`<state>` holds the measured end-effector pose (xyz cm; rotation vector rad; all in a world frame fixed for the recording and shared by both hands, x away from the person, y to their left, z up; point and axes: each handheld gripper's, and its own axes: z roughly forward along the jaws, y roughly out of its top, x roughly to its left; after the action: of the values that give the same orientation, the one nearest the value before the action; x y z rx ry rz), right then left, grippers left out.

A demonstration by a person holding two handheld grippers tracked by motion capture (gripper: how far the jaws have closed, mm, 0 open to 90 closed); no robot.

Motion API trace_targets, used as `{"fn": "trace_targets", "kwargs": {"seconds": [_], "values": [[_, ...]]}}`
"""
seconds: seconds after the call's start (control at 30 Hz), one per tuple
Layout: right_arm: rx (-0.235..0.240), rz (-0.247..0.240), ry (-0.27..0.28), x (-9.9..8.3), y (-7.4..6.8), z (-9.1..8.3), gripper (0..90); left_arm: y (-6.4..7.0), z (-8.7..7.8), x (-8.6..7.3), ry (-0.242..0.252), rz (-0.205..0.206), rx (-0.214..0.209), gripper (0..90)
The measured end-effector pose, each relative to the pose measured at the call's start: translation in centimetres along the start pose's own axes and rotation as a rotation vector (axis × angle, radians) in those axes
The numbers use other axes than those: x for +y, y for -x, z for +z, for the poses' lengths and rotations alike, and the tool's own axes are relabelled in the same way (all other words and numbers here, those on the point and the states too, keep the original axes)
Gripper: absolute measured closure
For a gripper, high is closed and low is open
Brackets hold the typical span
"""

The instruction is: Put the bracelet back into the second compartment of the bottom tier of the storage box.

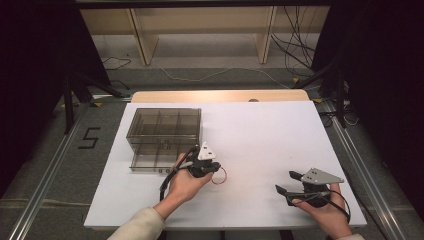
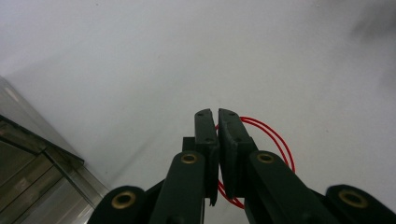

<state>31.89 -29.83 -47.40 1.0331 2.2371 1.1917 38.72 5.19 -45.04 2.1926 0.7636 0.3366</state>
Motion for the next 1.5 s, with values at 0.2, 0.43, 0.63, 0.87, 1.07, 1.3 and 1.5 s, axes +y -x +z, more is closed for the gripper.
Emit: {"fn": "trace_targets", "kwargs": {"seconds": [0.2,0.43,0.63,0.87,1.07,1.3,1.5], "values": [[-0.001,0.002,0.000,0.0,0.0,0.0,28.3,-0.3,-0.4,-0.1,0.003,-0.010,0.003,86.8],[-0.001,0.001,-0.001,0.0,0.0,0.0,28.4,-0.6,-0.8,-0.2,0.006,-0.020,0.010,86.9],[-0.002,0.002,0.001,0.0,0.0,0.0,28.4,-0.9,-1.1,-0.3,0.007,-0.026,0.016,86.9],[-0.004,0.001,-0.002,0.0,0.0,0.0,28.4,-1.3,-1.6,-0.4,0.009,-0.038,0.028,86.9],[-0.002,0.000,0.002,-0.1,0.0,0.0,28.4,-1.5,-1.9,-0.5,0.013,-0.046,0.036,86.9],[0.001,-0.001,0.002,0.0,0.0,0.0,28.4,-1.8,-2.3,-0.6,0.018,-0.053,0.042,86.9],[0.000,0.005,-0.006,0.0,0.1,0.0,28.4,-2.2,-2.5,-0.7,0.019,-0.063,0.047,86.9]]}}
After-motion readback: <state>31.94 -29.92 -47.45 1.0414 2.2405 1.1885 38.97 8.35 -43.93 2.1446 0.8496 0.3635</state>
